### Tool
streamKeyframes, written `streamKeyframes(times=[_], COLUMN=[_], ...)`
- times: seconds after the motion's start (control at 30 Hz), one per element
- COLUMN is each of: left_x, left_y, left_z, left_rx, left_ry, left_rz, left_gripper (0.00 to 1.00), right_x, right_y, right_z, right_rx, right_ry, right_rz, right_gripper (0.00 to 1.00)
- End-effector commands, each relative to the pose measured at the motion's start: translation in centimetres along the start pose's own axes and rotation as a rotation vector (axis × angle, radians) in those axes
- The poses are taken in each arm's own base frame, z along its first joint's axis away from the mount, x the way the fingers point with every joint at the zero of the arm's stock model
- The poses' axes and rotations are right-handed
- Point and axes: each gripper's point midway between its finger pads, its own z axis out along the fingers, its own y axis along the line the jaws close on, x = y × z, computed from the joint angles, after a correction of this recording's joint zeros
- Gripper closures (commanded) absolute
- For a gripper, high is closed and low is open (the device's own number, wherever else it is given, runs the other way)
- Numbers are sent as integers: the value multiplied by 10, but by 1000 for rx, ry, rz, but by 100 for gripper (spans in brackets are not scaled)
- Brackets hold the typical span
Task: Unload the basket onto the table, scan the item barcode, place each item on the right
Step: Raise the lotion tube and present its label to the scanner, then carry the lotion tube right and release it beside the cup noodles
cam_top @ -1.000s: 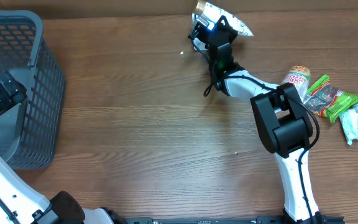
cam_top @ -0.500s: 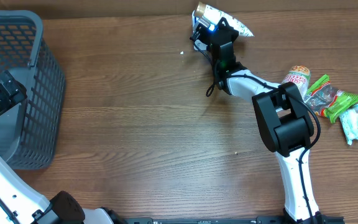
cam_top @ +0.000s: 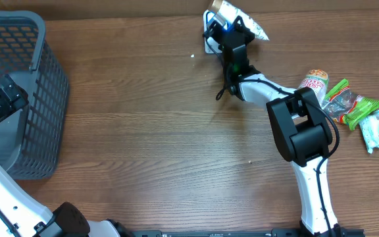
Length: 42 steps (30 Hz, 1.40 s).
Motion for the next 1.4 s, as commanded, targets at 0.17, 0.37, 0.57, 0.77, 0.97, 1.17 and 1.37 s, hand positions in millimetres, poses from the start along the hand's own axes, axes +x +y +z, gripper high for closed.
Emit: streamKeyframes(times=[0.17,0.37,0.57,0.77,0.97,1.17,1.37], left_x=[-1,-1,-1,-1,-1,-1,-1], left_y=[0,0,0,0,0,0,0], left_z=[-1,-1,-1,-1,-1,-1,-1], left_rx=[4,4,4,3,4,4,3], left_ry=[-4,-4,-4,-4,-3,-4,-4], left_rz=[16,16,16,15,15,15,15], left_gripper=[0,0,0,0,0,0,0], right_x=[-41,5,146,234,289,311,293], right_y=[-129,-126,-138,-159,-135,-117,-132], right_z=[-84,-131,-134,-138,-150,-158,-156], right_rx=[-120,-495,-400,-321,-297,-349,-390], right_ry=[57,317,789,929,1028,1041,1011], right_rz=[623,1111,1383,1435,1447,1351,1380], right_gripper=[96,96,96,96,96,82,37])
